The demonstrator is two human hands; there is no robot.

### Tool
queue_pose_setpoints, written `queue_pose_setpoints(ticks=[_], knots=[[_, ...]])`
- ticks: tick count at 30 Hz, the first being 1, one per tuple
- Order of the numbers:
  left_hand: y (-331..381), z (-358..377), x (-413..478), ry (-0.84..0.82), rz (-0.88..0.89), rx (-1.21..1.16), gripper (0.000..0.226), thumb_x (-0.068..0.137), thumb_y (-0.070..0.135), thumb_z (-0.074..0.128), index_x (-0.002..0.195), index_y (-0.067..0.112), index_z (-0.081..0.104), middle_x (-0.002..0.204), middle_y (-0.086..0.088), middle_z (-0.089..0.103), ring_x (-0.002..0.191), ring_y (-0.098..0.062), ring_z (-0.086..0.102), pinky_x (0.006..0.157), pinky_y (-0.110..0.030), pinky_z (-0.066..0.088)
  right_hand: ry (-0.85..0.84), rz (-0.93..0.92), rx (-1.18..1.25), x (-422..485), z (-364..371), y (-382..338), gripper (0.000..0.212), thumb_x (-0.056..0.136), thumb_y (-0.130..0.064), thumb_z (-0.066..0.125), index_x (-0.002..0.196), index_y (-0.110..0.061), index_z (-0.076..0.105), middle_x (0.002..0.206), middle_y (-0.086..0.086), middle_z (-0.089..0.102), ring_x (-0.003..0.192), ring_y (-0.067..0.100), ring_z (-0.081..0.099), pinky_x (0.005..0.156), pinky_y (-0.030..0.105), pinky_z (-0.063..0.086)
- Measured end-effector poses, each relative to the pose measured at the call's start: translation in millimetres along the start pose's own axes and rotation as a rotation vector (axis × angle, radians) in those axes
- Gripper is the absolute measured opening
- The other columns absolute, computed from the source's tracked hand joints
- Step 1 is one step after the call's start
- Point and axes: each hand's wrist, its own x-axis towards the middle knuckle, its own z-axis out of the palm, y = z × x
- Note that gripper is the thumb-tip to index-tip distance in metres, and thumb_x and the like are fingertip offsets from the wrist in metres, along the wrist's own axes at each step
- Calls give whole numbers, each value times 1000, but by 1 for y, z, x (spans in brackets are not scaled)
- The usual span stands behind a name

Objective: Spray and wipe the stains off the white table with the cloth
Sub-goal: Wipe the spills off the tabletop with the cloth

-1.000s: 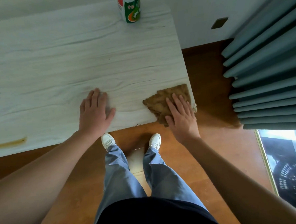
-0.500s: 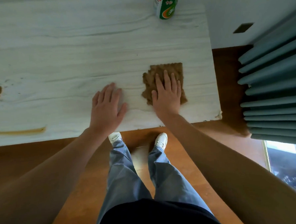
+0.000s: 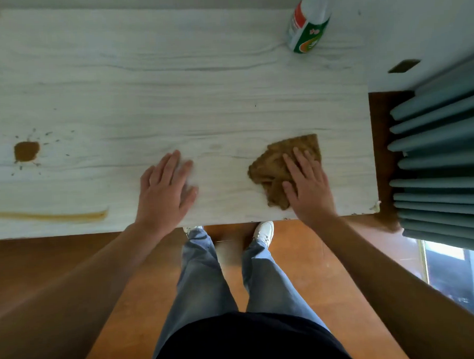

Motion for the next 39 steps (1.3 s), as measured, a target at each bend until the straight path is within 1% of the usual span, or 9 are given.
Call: queue_pose_setpoints(ticks=[3,6,10,15,21,24,28,34,39], knots=[[-2,1,0,-48,-7,-2,62,104,52,28,158,21,29,169,-9,16,157,-27,13,123,-48,18,45,189,19,55,-9,-8,58,104,-35,42,159,-23,26,168,5,15,154,28,8,125,47,11],[-6,-6,2,-71,9,-46,64,103,53,28,157,19,31,169,-8,18,156,-27,15,122,-48,22,91,293,58,105,-7,-49,58,103,-35,39,158,-22,27,168,7,12,155,31,5,125,48,4],[-37,-22,3,-18,-29,-121,60,103,48,30,154,16,36,167,-10,23,154,-29,22,119,-47,25,58,148,32,120,13,-129,59,102,-33,42,158,-23,28,168,7,14,155,32,5,125,47,2],[-83,-31,3,24,-78,-38,60,103,48,39,150,12,43,163,-15,31,150,-34,29,117,-49,28,-40,-90,17,55,49,-205,60,99,-33,42,157,-23,30,168,6,15,155,28,6,126,47,5],[-90,-21,5,-20,-93,-44,61,100,48,48,151,16,39,165,-13,27,153,-32,21,121,-50,22,-152,-213,61,-13,53,-163,59,99,-37,39,157,-26,31,167,-3,20,155,19,9,124,48,18],[-92,-21,5,-12,-91,-70,62,99,48,49,151,15,39,165,-13,27,153,-32,22,121,-52,24,-79,-122,48,-11,36,-122,60,99,-37,46,156,-23,35,165,-1,25,154,20,14,121,48,26],[-98,-20,3,-6,-53,-66,60,101,45,49,152,16,38,166,-12,26,153,-32,22,122,-50,23,19,85,43,27,19,-95,60,100,-31,52,156,-22,34,166,2,23,153,24,15,122,46,22],[-98,-19,2,-31,-64,-64,61,103,47,38,156,19,28,169,-9,17,156,-27,12,125,-47,16,176,565,185,99,36,-169,60,102,-30,40,160,-24,23,169,4,8,155,28,3,125,45,0],[-99,-21,0,-37,-46,-57,63,103,46,39,157,16,29,169,-12,17,156,-29,13,124,-48,17,99,234,119,82,56,-226,61,100,-30,44,158,-24,27,169,4,11,155,27,3,125,44,-1]])
